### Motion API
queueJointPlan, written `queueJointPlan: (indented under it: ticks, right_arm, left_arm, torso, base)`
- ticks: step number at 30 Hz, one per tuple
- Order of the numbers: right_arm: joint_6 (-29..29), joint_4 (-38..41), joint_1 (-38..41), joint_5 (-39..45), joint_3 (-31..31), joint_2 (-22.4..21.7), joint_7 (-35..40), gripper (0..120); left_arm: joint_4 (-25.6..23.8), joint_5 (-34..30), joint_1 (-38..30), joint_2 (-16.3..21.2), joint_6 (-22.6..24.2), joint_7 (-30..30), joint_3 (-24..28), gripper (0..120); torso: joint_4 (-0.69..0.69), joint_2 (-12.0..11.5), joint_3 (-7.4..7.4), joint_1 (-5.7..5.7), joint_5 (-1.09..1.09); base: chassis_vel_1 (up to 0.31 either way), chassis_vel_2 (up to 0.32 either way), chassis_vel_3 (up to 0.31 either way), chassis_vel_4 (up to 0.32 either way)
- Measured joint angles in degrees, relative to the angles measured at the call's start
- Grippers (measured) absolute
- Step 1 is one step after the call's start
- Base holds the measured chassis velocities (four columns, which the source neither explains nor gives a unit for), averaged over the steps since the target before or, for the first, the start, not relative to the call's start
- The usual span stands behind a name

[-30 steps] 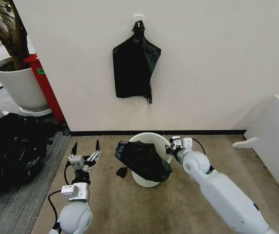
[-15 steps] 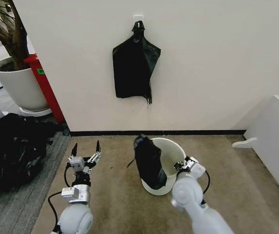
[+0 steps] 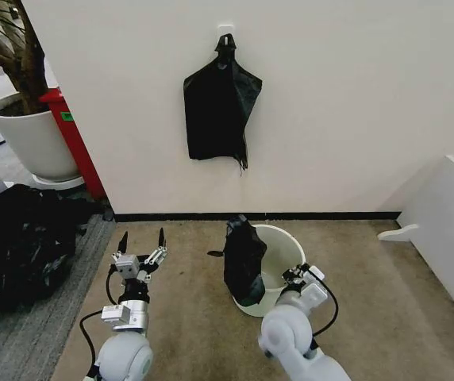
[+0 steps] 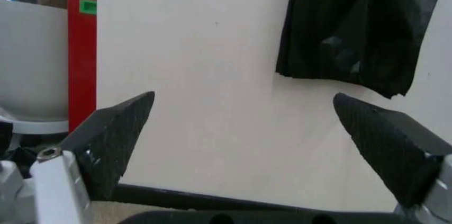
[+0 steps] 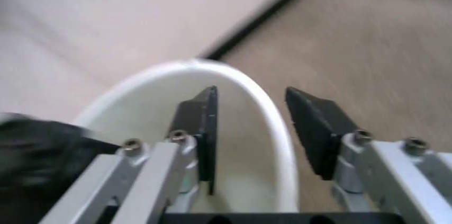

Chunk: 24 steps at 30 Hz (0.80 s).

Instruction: Place the garbage bag over the trash bin.

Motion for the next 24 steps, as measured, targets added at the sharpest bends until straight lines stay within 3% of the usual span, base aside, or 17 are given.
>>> queueJointPlan:
  ticks: [5, 7, 8, 13, 16, 17, 19, 24]
  right_arm:
    - [0.57, 2.46, 1.01, -1.03, -2.07, -5.63, -12.15, 58]
    - [-4.67, 3.15, 2.86, 4.91, -2.06, -8.65, -18.87, 67]
    - [-4.67, 3.15, 2.86, 4.91, -2.06, -8.65, -18.87, 67]
    - [-17.11, 3.75, 6.92, 16.14, -1.28, -12.82, -24.01, 89]
    - [-20.42, 3.74, 7.74, 18.31, -0.73, -13.7, -25.4, 97]
    - [-21.54, 3.66, 7.98, 18.74, -0.57, -13.95, -25.91, 97]
    - [-23.63, 3.05, 8.82, 19.73, -0.54, -14.48, -26.55, 87]
    - [-23.78, 2.15, 9.99, 19.51, -0.61, -14.12, -27.71, 71]
  left_arm:
    - [1.1, 0.34, -0.59, -0.53, 0.41, -0.01, 1.17, 100]
    - [1.26, 0.47, -0.97, -0.71, 1.05, 0.0, 1.78, 100]
    - [1.26, 0.47, -0.97, -0.71, 1.05, 0.0, 1.78, 100]
    - [1.23, 0.74, -1.16, -0.9, 2.06, 0.0, 2.02, 100]
    - [1.39, 0.86, -1.06, -0.92, 2.07, -0.01, 1.82, 100]
    - [1.51, 0.93, -0.99, -0.94, 2.07, -0.01, 1.75, 100]
    - [1.8, 1.1, -0.87, -1.0, 2.07, -0.06, 1.65, 100]
    - [2.13, 1.05, -1.31, -0.8, 2.35, -0.1, 2.52, 100]
  torso:
    - [0.0, 0.0, 0.0, 0.0, 0.02]
    - [0.01, 0.0, 0.01, 0.0, 0.01]
    - [0.01, 0.0, 0.01, 0.0, 0.01]
    - [0.01, 0.0, 0.01, 0.0, 0.02]
    - [0.01, 0.0, 0.01, 0.0, 0.02]
    - [0.01, 0.0, 0.01, 0.0, 0.02]
    - [0.01, 0.0, 0.01, 0.0, 0.02]
    - [0.01, 0.0, 0.01, 0.0, 0.01]
  base:
    - [0.0, 0.0, 0.0, 0.0]
    - [0.0, 0.0, 0.0, 0.0]
    - [0.0, 0.0, 0.0, 0.0]
    - [0.0, 0.0, 0.0, 0.0]
    - [0.0, 0.0, 0.0, 0.0]
    - [0.0, 0.0, 0.0, 0.0]
    - [0.0, 0.0, 0.0, 0.0]
    - [0.0, 0.0, 0.0, 0.0]
